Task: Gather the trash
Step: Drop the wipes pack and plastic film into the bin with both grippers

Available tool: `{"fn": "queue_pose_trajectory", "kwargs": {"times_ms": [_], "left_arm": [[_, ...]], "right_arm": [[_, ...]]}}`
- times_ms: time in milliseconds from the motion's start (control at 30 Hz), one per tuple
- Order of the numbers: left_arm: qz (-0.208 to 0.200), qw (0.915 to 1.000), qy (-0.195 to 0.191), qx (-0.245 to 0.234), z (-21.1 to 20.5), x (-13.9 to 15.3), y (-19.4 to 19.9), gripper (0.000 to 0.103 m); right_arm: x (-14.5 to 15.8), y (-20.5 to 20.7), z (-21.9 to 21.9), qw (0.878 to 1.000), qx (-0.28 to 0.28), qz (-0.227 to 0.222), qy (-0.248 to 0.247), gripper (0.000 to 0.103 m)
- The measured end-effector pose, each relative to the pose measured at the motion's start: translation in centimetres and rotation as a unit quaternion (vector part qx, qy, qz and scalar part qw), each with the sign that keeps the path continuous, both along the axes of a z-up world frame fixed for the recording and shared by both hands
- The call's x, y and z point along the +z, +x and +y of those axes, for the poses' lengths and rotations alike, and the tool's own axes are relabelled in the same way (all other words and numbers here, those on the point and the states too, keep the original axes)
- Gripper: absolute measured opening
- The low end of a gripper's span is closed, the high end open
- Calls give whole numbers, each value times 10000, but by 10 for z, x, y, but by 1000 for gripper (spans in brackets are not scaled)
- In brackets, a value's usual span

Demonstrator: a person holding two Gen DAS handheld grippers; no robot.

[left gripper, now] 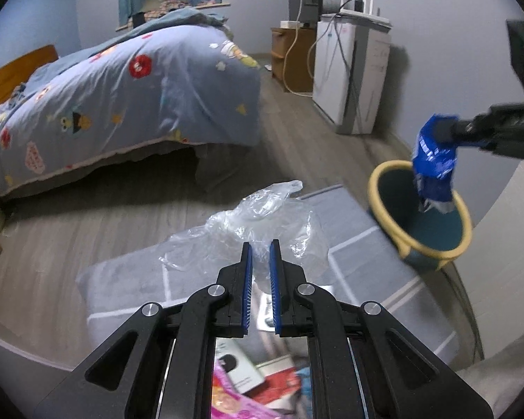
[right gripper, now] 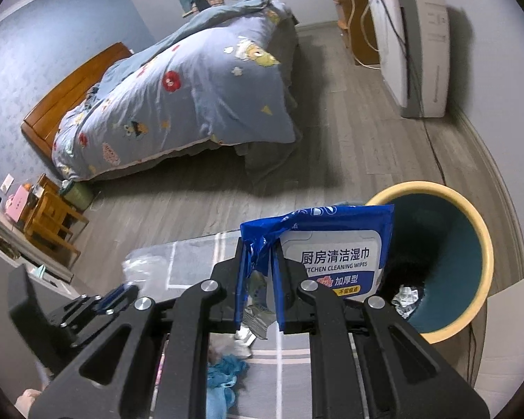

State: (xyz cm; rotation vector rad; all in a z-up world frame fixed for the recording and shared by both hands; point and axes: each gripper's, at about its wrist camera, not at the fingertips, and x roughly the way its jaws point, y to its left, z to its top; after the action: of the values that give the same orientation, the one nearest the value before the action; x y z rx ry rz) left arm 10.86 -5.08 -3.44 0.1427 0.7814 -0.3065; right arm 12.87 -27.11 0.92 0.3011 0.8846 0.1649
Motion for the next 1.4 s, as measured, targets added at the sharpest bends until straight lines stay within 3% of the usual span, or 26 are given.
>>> {"fn": "queue_pose_trajectory", "kwargs": {"times_ms": [333,567,767,1033,1400], "left_arm": [[-117,9985,17,-532,-61,16,-2,10],[-54,9951,133,-982,-120,11,12,10],[115,9899,225,-1395,-174,-6,28,10],[455,9823,241,-1799,-240,-42,48,10],[677,9771,463,-1965,-279,-91,56,11]], "right_arm": [[-12,11,-69,9988,-472,110,13,13],[-25,17,-120,9971,-716,220,167,13],[-41,22,-160,9942,-944,321,413,13],[-91,28,-198,9815,-1480,924,787,13],[-117,31,-208,9744,-1579,1081,1176,13]]}}
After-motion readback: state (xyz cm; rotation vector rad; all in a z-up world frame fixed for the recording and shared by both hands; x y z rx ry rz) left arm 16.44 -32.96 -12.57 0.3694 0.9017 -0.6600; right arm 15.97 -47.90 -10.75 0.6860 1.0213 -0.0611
